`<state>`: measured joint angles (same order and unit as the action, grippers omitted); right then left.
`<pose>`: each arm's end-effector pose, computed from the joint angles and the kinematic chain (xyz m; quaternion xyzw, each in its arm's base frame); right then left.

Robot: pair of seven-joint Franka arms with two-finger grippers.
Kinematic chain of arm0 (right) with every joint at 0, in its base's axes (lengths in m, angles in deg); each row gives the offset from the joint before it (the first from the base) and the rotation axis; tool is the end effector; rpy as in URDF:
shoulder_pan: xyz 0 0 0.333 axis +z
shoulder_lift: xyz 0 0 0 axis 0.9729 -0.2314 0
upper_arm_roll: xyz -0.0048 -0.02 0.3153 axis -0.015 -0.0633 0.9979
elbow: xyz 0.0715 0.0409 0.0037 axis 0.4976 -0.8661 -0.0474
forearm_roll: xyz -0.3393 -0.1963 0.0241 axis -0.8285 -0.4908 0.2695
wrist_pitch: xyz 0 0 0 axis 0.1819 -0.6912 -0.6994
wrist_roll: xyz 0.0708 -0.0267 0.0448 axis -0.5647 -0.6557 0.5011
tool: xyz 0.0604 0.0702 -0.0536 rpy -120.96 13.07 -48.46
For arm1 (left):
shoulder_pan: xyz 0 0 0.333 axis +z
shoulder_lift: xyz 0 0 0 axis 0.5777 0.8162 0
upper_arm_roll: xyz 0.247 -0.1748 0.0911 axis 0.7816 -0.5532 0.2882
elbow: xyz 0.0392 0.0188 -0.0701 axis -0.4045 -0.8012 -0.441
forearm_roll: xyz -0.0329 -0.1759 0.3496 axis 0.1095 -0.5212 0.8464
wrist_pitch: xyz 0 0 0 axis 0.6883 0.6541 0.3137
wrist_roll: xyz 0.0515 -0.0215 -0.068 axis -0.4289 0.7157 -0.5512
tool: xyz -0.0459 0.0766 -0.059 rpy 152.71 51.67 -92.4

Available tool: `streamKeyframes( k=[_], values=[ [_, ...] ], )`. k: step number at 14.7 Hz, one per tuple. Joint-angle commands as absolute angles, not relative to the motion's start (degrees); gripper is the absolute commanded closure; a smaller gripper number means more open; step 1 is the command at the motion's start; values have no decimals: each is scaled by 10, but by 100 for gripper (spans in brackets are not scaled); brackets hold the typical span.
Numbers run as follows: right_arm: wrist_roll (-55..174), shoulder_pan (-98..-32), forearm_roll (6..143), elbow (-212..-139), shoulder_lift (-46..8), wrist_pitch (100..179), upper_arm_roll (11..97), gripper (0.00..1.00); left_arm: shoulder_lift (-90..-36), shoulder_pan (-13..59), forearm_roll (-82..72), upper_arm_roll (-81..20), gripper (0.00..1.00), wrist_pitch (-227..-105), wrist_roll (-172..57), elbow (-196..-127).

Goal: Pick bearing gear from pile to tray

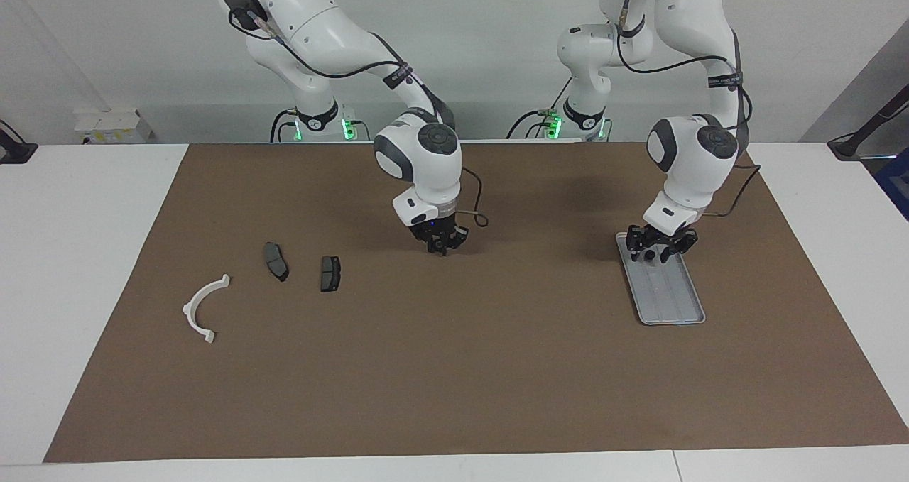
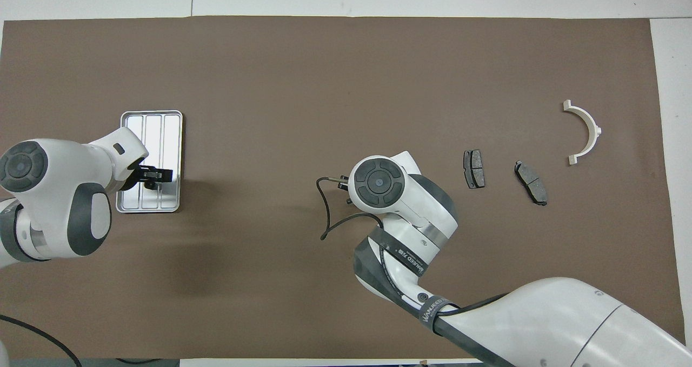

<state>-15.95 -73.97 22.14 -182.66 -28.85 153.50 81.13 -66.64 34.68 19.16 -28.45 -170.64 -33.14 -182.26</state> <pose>0.5101 0.3502 0.2940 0.9868 -0.1607 0.0208 0.0074 0.5389 -0.0153 0.3156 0.9948 -0.0870 0.0529 0.0013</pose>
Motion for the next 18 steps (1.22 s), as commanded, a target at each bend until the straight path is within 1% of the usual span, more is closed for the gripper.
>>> streamKeyframes(
  k=[1,6,8,10,12,13,14,15,18],
  values=[
    [-179,-742,205,-1830,-289,1548,815,100,-650,335,185,-278,29,-1714,-340,-1816],
    [-190,-745,195,-1841,-294,1574,814,100,-641,332,186,-278,24,-1721,-346,-1810],
    [-190,-746,193,-1841,-294,1573,814,100,-645,335,186,-277,21,-1700,-344,-1793],
    [-190,-746,193,-1841,-294,1572,814,100,-645,340,191,-277,21,-1644,-343,-1757],
    [-193,-747,193,-1840,-294,1570,814,99,-645,341,191,-277,21,-1635,-343,-1745],
    [-199,-747,193,-1840,-294,1568,814,57,-645,341,191,-277,21,-1634,-343,-1743],
    [-205,-747,193,-1839,-294,1568,814,7,-645,341,191,-277,20,-1633,-344,-1738],
    [-206,-748,193,-1835,-294,1564,814,0,-645,339,191,-277,20,-1629,-347,-1737],
    [-202,-750,193,-1816,-290,1536,813,0,-645,334,191,-277,19,-1633,-354,-1737]
  ],
)
